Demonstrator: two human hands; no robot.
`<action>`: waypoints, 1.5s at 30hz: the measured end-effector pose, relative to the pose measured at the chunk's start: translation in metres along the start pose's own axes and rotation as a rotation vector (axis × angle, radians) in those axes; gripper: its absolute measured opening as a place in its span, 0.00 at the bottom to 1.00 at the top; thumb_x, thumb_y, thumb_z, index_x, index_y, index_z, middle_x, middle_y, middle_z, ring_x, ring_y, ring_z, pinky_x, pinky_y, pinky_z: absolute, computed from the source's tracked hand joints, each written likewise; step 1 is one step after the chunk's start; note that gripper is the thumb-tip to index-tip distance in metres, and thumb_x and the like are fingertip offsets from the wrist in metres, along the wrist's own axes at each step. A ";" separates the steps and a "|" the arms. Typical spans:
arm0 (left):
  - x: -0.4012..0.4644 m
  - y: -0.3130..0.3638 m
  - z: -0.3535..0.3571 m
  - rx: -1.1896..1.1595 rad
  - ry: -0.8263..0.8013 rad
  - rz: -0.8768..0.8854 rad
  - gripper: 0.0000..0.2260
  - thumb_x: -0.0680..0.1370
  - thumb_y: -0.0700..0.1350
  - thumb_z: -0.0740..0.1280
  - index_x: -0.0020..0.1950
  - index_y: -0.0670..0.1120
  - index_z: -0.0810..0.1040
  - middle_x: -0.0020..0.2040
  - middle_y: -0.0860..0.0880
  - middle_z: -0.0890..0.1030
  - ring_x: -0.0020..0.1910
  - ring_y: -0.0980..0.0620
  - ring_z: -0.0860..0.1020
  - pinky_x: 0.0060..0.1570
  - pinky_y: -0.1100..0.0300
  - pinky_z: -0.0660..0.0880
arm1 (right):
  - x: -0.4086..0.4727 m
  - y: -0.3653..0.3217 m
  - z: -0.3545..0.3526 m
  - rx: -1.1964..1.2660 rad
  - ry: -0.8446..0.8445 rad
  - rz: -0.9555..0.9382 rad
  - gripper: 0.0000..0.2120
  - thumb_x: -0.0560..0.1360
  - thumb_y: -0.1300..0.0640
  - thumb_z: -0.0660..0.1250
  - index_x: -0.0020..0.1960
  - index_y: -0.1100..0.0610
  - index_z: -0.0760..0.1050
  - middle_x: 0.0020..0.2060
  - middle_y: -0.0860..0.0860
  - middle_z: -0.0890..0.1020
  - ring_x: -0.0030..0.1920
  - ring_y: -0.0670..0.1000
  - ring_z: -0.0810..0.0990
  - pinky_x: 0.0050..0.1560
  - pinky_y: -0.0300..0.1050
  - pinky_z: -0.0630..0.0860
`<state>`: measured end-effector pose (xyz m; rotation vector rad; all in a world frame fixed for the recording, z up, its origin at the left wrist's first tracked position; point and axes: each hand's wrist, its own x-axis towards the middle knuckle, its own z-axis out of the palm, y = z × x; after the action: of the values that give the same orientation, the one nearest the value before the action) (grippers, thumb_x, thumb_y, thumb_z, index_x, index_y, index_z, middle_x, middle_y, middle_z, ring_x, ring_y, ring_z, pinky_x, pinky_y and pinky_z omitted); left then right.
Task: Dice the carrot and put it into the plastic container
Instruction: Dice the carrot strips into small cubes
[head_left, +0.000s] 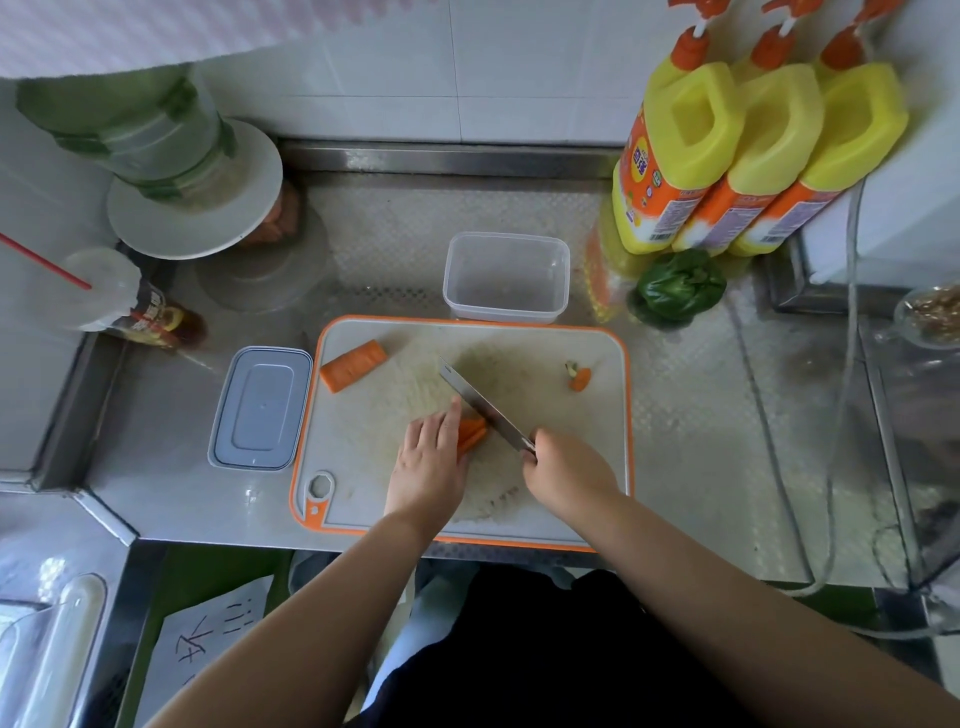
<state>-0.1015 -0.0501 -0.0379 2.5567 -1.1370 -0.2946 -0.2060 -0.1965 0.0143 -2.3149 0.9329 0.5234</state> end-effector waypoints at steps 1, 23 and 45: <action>-0.001 -0.001 0.001 -0.032 0.022 -0.008 0.29 0.73 0.41 0.72 0.73 0.40 0.67 0.60 0.43 0.76 0.58 0.42 0.72 0.60 0.46 0.74 | -0.001 0.000 0.002 0.004 -0.005 0.005 0.08 0.80 0.53 0.57 0.43 0.54 0.65 0.32 0.48 0.69 0.37 0.54 0.72 0.36 0.43 0.66; 0.001 0.006 0.006 -0.105 0.118 -0.307 0.30 0.75 0.62 0.63 0.69 0.44 0.66 0.63 0.44 0.73 0.61 0.41 0.69 0.63 0.44 0.66 | 0.002 -0.013 0.006 -0.053 0.019 -0.022 0.10 0.81 0.51 0.56 0.49 0.58 0.69 0.37 0.53 0.76 0.41 0.59 0.77 0.37 0.44 0.67; 0.007 -0.001 -0.004 -0.335 0.154 -0.214 0.20 0.73 0.49 0.73 0.61 0.44 0.71 0.59 0.46 0.73 0.58 0.45 0.72 0.59 0.48 0.72 | -0.001 -0.017 0.006 0.030 0.012 0.027 0.10 0.81 0.51 0.57 0.50 0.57 0.69 0.37 0.51 0.75 0.41 0.57 0.77 0.37 0.44 0.68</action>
<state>-0.0945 -0.0535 -0.0349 2.3540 -0.6934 -0.3041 -0.1947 -0.1823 0.0170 -2.2838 0.9731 0.5036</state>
